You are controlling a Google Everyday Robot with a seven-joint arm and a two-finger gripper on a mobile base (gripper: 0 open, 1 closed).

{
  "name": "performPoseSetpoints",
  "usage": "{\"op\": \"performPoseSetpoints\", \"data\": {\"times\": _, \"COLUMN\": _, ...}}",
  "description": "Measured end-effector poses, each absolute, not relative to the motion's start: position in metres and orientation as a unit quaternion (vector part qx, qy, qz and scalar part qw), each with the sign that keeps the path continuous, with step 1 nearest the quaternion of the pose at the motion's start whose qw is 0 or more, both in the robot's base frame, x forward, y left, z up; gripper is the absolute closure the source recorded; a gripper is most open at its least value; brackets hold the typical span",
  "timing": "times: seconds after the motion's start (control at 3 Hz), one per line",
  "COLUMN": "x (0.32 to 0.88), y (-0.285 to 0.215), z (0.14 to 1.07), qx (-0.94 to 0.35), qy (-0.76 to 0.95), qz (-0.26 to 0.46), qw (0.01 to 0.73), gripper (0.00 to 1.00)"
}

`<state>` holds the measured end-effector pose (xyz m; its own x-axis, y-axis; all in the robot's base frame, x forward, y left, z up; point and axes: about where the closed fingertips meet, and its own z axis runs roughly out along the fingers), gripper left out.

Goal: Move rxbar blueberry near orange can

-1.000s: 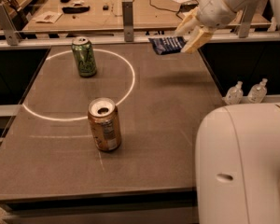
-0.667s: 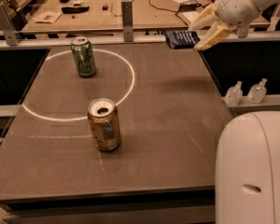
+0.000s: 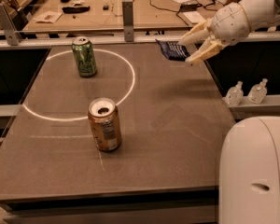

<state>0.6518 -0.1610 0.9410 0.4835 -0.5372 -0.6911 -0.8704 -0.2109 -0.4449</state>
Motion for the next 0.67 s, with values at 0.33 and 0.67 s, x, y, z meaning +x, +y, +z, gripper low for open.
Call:
{"op": "performPoseSetpoints", "data": {"times": 0.33, "x": 0.6434, "y": -0.129, "z": 0.9288, "qx": -0.725, "qy": 0.421, "qz": 0.284, "qw": 0.466, "gripper": 1.0}}
{"op": "performPoseSetpoints", "data": {"times": 0.67, "x": 0.65, "y": -0.1253, "z": 0.9285, "qx": -0.721, "qy": 0.424, "qz": 0.28, "qw": 0.472, "gripper": 1.0}}
